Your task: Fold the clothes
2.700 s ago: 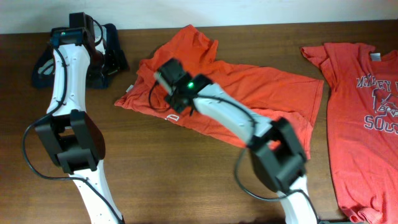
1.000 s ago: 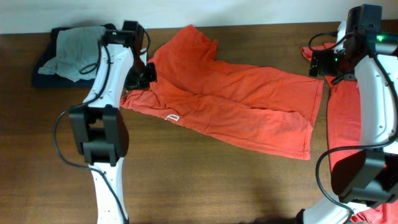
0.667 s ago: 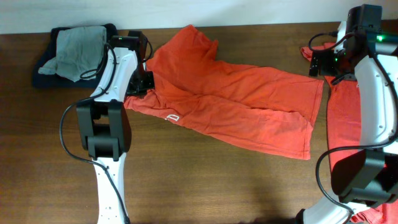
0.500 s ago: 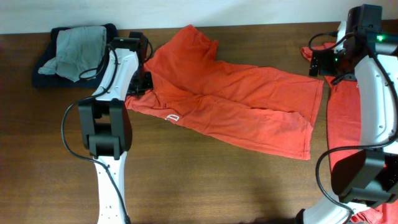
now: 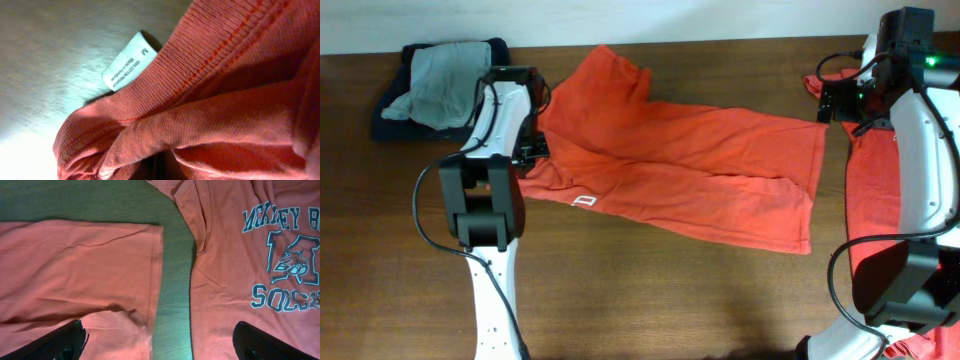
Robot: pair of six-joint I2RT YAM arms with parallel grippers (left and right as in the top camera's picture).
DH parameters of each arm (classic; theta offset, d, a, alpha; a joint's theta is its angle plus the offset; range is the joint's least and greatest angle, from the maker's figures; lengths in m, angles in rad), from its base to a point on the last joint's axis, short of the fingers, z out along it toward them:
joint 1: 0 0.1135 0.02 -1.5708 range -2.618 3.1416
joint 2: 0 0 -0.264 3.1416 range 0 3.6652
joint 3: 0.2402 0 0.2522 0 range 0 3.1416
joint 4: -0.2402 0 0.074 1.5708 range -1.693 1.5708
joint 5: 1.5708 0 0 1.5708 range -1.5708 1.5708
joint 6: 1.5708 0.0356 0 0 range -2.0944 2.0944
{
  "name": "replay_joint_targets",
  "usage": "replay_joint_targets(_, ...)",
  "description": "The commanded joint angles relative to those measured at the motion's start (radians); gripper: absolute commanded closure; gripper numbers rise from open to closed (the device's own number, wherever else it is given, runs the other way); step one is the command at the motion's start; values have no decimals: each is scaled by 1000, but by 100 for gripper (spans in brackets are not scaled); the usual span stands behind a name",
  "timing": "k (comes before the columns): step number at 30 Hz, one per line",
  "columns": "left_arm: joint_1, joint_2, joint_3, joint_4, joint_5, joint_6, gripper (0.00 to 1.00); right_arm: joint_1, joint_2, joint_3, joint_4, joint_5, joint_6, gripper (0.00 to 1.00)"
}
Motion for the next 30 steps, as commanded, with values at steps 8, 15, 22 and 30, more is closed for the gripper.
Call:
replay_joint_targets(8,-14,-7,127,-62,-32,-35,100,-1,0,1,-4,8,13,1)
replay_joint_targets(15,-41,-108,368,-88,50,-34,99,-1,0,1,77,12,12,1)
replay_joint_targets(22,-17,-180,526,-85,67,-34,73,-1,1,1,175,12,12,1)
replay_joint_targets(30,29,-188,537,-80,65,-34,1,19,6,-3,243,-439,-97,0)
